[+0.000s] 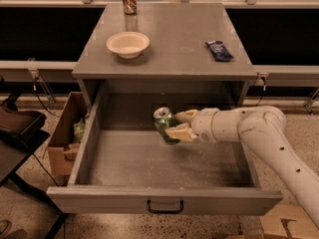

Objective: Place green can into top drawer

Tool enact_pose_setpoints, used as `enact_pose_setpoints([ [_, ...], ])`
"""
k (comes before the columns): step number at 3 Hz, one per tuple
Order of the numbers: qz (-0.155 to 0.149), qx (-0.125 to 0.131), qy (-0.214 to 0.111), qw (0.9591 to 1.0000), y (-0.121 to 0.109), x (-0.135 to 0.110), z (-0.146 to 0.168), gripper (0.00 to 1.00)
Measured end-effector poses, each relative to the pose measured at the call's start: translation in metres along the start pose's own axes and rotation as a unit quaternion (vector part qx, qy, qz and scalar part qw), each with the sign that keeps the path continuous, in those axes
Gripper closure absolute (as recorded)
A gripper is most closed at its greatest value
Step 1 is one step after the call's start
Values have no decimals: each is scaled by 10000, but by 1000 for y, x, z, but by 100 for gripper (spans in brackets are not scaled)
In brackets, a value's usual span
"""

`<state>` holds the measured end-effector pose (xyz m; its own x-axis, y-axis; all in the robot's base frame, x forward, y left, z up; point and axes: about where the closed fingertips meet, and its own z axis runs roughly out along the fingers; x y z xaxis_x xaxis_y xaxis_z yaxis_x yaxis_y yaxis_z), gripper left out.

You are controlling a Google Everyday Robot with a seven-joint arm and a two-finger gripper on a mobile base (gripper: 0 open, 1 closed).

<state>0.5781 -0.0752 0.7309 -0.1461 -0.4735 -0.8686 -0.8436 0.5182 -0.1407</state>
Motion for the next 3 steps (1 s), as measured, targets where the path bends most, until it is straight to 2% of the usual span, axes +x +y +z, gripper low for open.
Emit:
enact_pose_setpoints([
  [1,0,0,0,10000,0,0,0,3],
  [3,-2,-93,57,9999,2,-1,6,0],
])
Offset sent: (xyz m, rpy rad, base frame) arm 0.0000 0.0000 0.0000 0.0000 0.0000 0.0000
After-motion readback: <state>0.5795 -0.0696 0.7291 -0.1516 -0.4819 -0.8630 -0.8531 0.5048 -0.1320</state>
